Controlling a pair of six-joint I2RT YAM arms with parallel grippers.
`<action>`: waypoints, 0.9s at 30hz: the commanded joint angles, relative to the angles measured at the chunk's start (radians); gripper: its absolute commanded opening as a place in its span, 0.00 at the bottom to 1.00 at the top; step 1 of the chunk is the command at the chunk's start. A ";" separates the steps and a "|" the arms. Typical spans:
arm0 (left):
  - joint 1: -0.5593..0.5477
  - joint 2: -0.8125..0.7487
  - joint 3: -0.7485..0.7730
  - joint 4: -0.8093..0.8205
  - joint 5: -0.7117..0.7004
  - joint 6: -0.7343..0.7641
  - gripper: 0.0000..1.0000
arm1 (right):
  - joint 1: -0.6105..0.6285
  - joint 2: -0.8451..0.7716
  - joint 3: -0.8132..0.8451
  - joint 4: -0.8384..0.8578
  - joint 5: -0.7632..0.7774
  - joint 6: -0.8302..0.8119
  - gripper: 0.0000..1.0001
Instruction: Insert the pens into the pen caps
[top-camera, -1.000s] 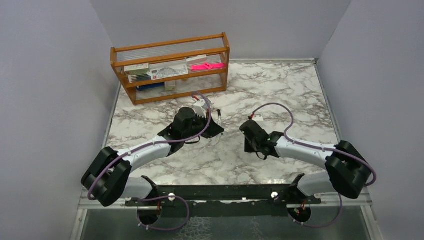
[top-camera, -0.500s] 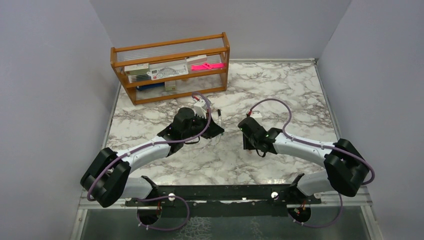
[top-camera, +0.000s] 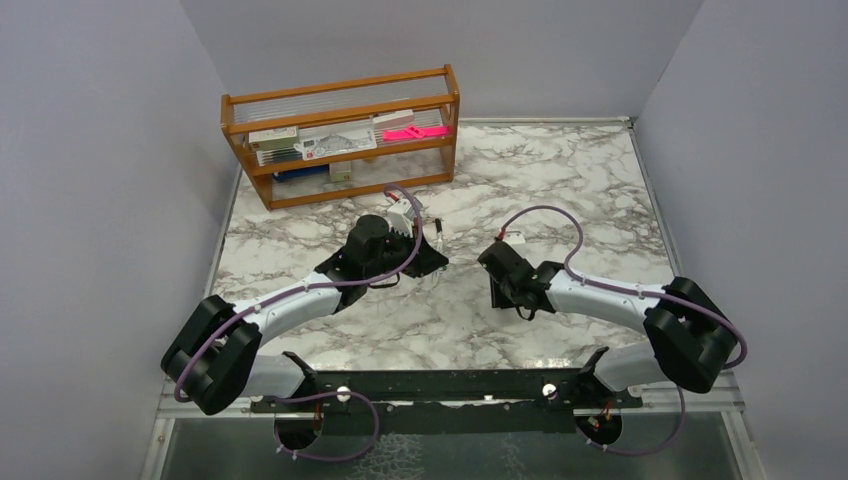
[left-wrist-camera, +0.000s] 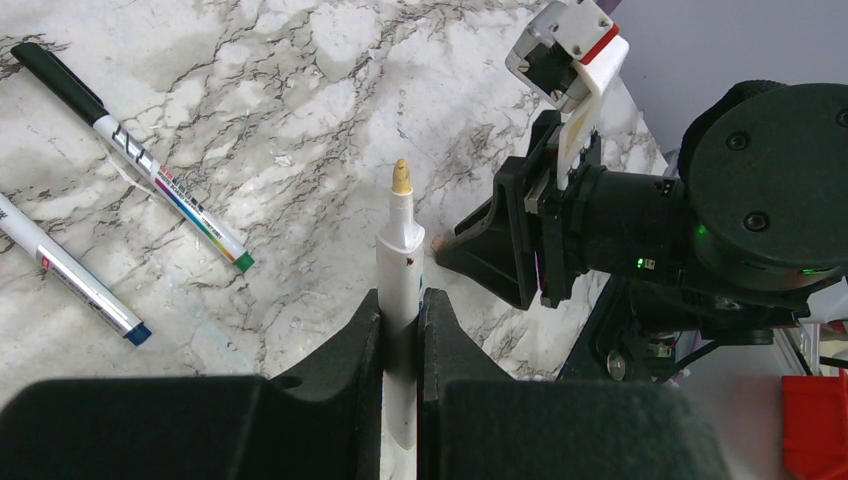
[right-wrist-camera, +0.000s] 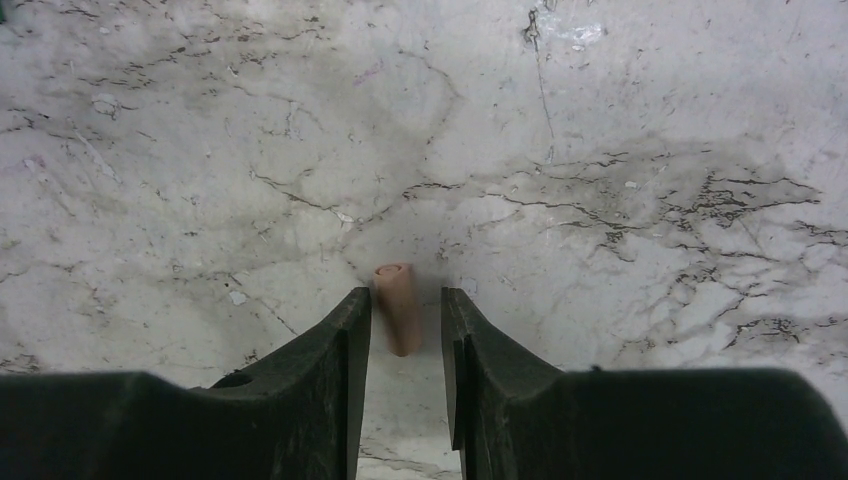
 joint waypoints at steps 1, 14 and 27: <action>0.005 -0.015 0.006 0.014 0.015 0.012 0.00 | -0.007 0.024 -0.007 0.020 -0.013 0.008 0.31; 0.005 -0.029 -0.012 0.014 0.033 0.007 0.00 | -0.007 0.036 0.023 0.048 -0.024 0.016 0.01; -0.115 -0.002 -0.167 0.402 0.142 -0.143 0.00 | -0.007 -0.513 -0.286 0.730 -0.132 0.162 0.01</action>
